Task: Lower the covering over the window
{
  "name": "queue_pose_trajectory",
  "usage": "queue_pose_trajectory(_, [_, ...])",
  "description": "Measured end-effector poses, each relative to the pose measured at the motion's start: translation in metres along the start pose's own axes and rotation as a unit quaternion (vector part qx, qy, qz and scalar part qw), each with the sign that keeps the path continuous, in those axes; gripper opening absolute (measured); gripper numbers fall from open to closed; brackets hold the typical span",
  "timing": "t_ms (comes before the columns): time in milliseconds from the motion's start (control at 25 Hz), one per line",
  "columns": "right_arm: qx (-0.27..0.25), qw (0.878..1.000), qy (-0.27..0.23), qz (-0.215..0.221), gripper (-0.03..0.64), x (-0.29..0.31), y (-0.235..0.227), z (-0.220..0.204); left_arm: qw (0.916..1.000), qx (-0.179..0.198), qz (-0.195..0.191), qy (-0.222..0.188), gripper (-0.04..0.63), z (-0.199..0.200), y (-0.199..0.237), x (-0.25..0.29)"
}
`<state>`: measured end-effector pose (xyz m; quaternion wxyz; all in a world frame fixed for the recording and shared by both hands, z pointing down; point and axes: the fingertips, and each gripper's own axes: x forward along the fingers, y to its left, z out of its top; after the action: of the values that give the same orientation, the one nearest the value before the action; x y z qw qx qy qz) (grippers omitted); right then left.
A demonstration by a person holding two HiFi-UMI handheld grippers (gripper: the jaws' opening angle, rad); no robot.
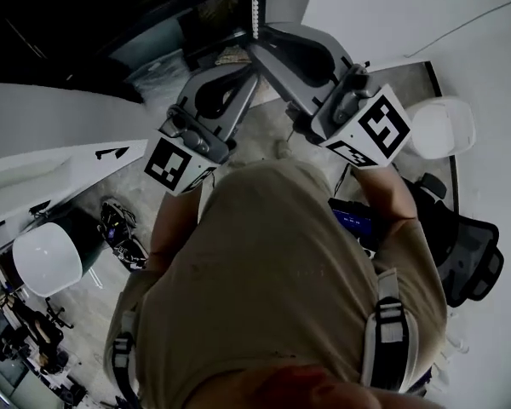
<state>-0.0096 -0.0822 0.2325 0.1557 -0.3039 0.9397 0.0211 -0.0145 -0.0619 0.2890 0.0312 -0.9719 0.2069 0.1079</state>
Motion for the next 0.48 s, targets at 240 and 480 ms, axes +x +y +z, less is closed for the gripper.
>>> queue_pose_trajectory(240, [0.007, 1.0, -0.012, 0.014, 0.058, 0.0081, 0.0003, 0.0013, 0.9999, 0.0, 0.017, -0.002, 0.023, 0.0057, 0.0071, -0.0039])
queue_pose_trajectory(480, [0.015, 0.999, -0.034, 0.027, 0.034, 0.0099, 0.0031, 0.0013, 0.9998, -0.009, 0.018, -0.008, 0.023, 0.0097, 0.0083, -0.0042])
